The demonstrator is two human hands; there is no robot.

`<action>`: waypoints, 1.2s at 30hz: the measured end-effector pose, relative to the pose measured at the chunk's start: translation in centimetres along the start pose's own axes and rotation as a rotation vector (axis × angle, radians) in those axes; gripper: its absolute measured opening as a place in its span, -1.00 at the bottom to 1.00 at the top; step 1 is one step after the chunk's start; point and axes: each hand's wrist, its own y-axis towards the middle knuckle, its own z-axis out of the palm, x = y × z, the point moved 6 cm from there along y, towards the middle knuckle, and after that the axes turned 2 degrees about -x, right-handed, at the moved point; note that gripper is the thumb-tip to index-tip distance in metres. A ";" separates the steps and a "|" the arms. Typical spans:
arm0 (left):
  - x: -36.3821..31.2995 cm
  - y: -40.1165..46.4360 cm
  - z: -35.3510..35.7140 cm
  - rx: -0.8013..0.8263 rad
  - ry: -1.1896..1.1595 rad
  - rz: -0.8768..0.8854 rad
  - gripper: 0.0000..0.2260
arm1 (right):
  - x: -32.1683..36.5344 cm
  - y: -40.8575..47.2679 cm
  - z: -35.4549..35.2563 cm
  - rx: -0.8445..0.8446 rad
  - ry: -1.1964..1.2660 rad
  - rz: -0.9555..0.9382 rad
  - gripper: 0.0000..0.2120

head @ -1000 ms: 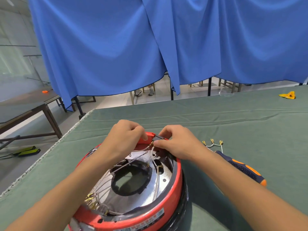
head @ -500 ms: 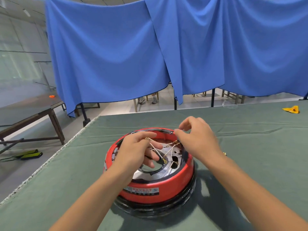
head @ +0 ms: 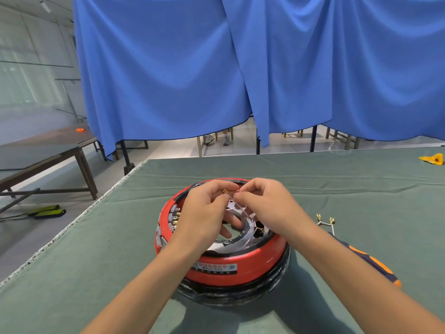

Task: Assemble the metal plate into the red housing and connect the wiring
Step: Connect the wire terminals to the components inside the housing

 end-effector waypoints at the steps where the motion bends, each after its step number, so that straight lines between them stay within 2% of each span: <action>1: 0.0 0.0 0.2 0.020 0.000 0.002 -0.74 | 0.1 -0.1 0.1 0.029 0.044 0.011 -0.85; 4: -0.2 -0.1 0.3 0.048 0.046 0.042 -0.75 | 0.4 -0.2 -0.2 0.088 0.157 0.038 -0.84; 8: -0.4 -0.1 0.3 0.055 0.110 0.084 -0.76 | 0.4 -0.3 -0.4 0.144 0.176 0.046 -0.89; 12: -1.1 0.5 -2.2 -0.140 0.213 0.104 -0.77 | 0.5 -0.3 -0.3 0.132 0.069 0.049 -0.88; 13: -1.3 0.7 -3.2 -0.202 0.346 0.115 -0.80 | 0.5 -0.4 -0.3 0.123 0.027 0.049 -0.87; 15: -1.2 1.1 -4.9 -0.240 0.756 0.075 -0.84 | 0.5 -0.5 -0.1 0.117 -0.012 0.066 -0.83; 17: 0.1 1.2 -6.1 -0.133 1.096 -0.112 -0.76 | 0.4 -0.7 0.1 0.130 0.051 0.115 -0.81; 19: 1.3 0.9 -7.1 -0.022 1.241 -0.311 -0.84 | 0.5 -0.8 0.0 0.134 0.154 0.148 -0.80; 21: 2.3 0.9 -7.5 0.066 1.222 -0.407 -0.92 | 0.5 -0.8 -0.4 0.125 0.226 0.145 -0.82; 22: 2.5 1.0 -7.5 0.099 1.197 -0.415 -0.89 | 0.4 -0.8 -0.5 0.123 0.252 0.141 -0.83; 26: 2.7 1.8 -7.7 0.146 1.184 -0.328 -0.88 | 1.1 -1.3 -0.4 0.162 0.373 0.115 -0.90; 29: 3.0 2.4 -7.6 0.210 1.102 -0.235 -0.88 | 1.6 -1.9 0.4 0.240 0.360 0.110 -0.94; 33: 3.1 2.7 -6.2 0.303 0.844 -0.097 -0.78 | 2.1 -1.9 1.3 0.291 0.225 0.128 -0.94; 36: 3.2 2.6 -4.7 0.289 0.532 -0.045 -0.72 | 2.5 -1.6 1.4 0.259 0.094 0.123 -0.92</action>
